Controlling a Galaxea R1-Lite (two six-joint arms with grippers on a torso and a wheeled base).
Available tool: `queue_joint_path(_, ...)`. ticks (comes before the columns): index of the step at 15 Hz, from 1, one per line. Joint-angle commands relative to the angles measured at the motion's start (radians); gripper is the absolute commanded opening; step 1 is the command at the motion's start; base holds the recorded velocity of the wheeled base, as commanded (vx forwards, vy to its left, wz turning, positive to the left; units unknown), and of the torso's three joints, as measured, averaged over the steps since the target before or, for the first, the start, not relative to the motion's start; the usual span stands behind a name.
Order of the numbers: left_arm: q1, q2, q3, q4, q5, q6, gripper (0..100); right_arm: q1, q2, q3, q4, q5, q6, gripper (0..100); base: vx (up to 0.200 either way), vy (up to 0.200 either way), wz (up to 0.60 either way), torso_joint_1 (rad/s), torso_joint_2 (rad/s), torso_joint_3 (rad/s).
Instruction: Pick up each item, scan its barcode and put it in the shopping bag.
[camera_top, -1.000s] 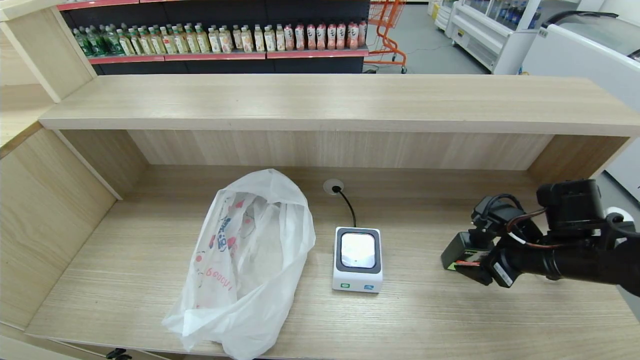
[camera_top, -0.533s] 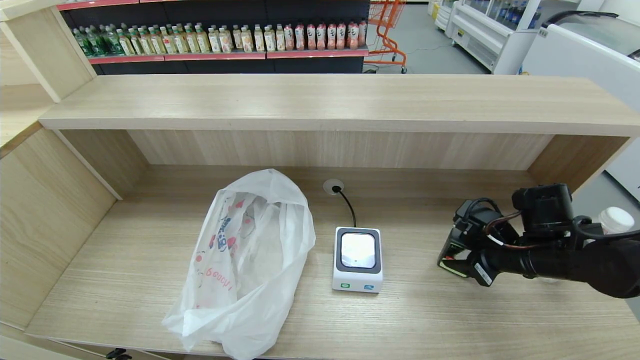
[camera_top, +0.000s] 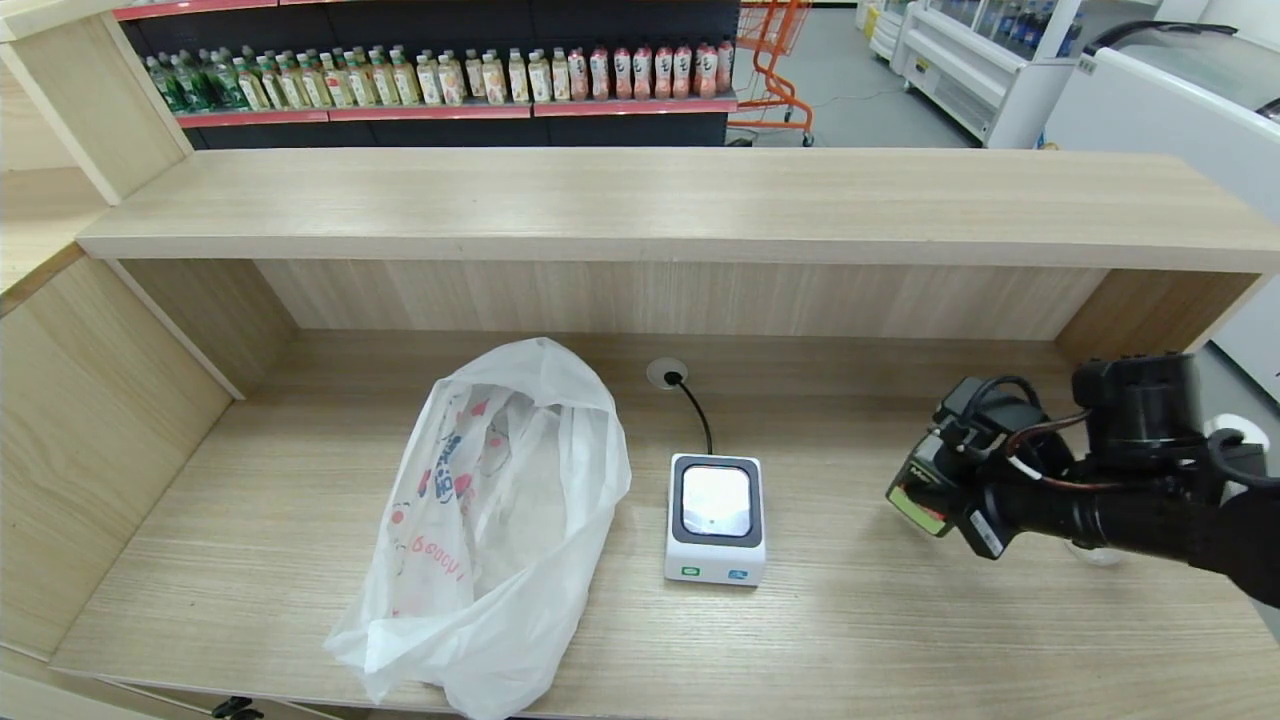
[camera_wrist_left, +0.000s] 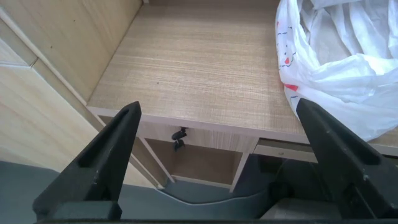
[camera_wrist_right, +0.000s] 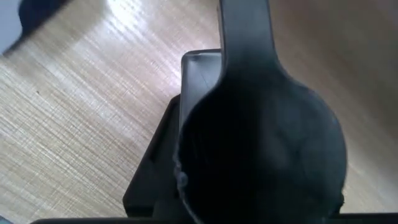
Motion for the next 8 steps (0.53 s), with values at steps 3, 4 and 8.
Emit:
queue_joint_path(3,0.000,0.000,0.000,0.000,0.001,0.000,100,-0.035,-0.412,0.104,-0.007,0.000,-0.106,0,0.000,0.000,0.00,0.000,0.00,0.000)
queue_joint_path(4,0.000,0.000,0.000,0.000,0.001,0.000,100,-0.043,-0.458,0.129,-0.041,0.006,-0.275,0,0.000,0.000,0.00,0.000,0.00,0.000)
queue_joint_path(8,0.000,0.000,0.000,0.000,0.001,0.000,100,-0.083,-0.395,0.137,-0.108,0.562,-0.980,0,0.000,0.000,0.00,0.000,0.00,0.000)
